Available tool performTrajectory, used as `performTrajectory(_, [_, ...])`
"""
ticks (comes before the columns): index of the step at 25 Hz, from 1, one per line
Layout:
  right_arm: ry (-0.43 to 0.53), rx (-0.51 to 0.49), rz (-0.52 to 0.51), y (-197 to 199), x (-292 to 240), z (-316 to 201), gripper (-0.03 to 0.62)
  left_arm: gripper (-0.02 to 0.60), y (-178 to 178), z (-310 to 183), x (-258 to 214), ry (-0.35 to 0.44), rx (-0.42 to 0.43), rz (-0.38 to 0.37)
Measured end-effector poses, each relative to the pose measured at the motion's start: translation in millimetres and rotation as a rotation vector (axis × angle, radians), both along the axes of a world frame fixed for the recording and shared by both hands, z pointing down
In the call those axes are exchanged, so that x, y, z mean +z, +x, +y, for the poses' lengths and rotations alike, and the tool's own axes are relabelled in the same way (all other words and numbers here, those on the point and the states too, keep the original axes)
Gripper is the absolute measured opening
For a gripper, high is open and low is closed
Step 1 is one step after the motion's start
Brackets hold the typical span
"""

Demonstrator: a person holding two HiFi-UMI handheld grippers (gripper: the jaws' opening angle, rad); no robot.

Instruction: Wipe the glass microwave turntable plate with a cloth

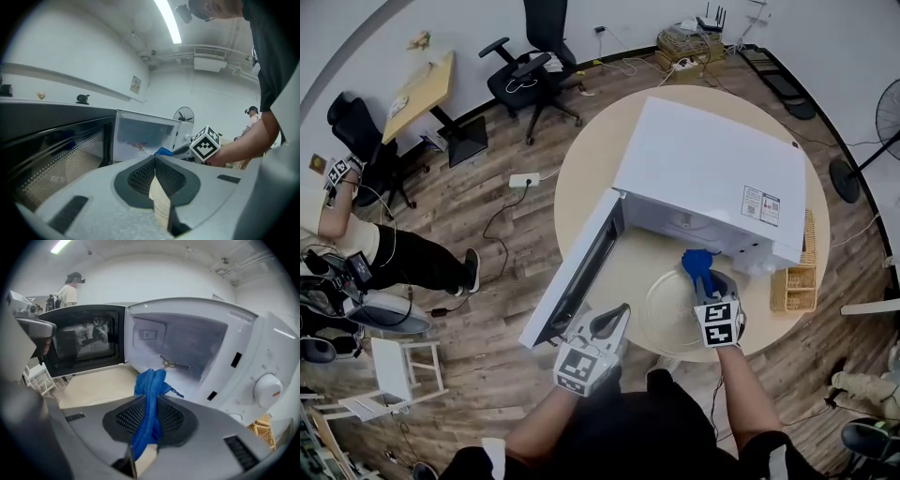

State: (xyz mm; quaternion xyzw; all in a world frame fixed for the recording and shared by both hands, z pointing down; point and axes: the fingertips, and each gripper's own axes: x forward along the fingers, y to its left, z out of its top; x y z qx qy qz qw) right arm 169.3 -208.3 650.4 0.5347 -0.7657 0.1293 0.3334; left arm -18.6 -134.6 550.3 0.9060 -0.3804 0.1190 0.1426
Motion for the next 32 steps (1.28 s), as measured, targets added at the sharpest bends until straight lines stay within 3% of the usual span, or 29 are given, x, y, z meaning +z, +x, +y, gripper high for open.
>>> performTrajectory(20, [-0.169,-0.149,-0.117,-116,31,67,0.060,0.006,-24,9,-5,0.000,-0.047,0.002])
performTrajectory(26, [-0.209,-0.221,-0.070,-129,47,85,0.060,0.006,-27,9,-1,0.001,-0.076,-0.003])
performTrajectory(32, [-0.238,-0.203,-0.034,-121,62,81,0.060,0.006,-21,10,-3,0.000,-0.056,0.000])
